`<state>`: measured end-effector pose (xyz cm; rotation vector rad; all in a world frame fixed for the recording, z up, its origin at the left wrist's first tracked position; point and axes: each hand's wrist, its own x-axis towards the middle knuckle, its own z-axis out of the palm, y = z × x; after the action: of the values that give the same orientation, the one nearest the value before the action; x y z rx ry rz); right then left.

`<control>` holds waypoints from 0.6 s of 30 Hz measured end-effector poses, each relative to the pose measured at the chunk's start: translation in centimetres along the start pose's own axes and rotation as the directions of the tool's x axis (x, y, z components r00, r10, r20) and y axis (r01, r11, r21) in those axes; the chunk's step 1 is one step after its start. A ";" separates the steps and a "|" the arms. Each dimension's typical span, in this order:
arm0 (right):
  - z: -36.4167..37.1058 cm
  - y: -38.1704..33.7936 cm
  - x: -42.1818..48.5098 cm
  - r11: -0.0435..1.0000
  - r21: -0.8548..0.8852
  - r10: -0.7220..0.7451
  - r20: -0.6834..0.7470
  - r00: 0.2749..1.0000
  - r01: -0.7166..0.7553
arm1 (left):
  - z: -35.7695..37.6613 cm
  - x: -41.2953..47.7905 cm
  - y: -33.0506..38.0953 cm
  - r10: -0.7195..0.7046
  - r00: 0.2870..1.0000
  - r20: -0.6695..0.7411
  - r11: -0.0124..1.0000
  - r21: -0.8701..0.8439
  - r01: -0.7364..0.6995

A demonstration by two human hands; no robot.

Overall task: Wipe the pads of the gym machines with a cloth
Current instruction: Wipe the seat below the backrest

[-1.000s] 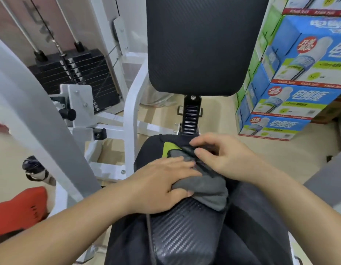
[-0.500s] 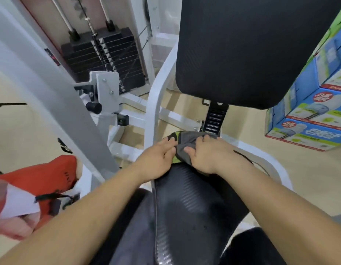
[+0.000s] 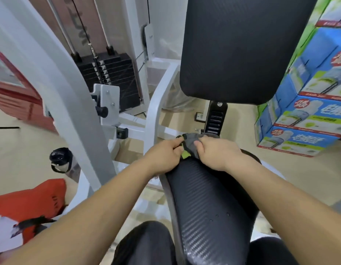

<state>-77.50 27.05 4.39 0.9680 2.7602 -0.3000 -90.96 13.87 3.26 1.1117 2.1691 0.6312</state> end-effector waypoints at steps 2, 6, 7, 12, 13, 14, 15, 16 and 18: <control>-0.2 -0.5 -2.6 1.000 0.020 0.002 -0.008 1.000 -0.002 | -0.2 -2.2 -0.6 0.039 0.998 -0.055 0.993 -0.108 -0.045; -1.8 -3.1 -7.8 0.999 -0.037 -0.001 0.014 1.000 0.001 | -1.0 -5.8 -1.4 0.003 0.997 -0.083 0.968 -0.249 -0.024; -2.0 -4.0 -9.1 0.998 -0.061 -0.015 0.009 1.000 0.016 | -1.2 -6.6 -1.5 0.002 0.999 -0.053 0.957 -0.290 -0.017; -1.6 -6.9 -11.4 0.998 -0.006 -0.067 0.099 0.993 0.068 | -1.4 -8.4 -3.0 -0.001 1.000 0.017 0.924 -0.381 0.008; -1.5 -7.1 -10.3 0.998 0.004 -0.070 0.152 0.986 0.070 | -1.4 -8.3 -3.3 -0.011 1.000 0.019 0.920 -0.392 0.018; -1.6 -7.2 -8.9 0.997 0.014 -0.072 0.198 0.978 0.070 | -1.4 -8.2 -3.4 -0.022 1.000 0.017 0.916 -0.400 0.027; -1.4 -7.4 -7.1 0.998 0.024 -0.065 0.222 0.973 0.062 | -1.4 -8.0 -3.5 -0.034 0.999 0.004 0.913 -0.407 0.033; -1.1 -7.6 -5.2 0.998 0.032 -0.054 0.218 0.974 0.049 | -1.4 -7.9 -3.4 -0.054 0.998 -0.026 0.910 -0.412 0.038; -0.1 -7.9 -1.0 0.999 0.053 -0.021 0.179 0.984 0.012 | -1.8 -7.7 -2.9 -0.096 0.991 -0.097 0.908 -0.415 0.047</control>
<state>-81.74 20.45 5.72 0.8843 2.6098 -0.4411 -90.27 5.67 4.96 0.7807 2.0275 1.0848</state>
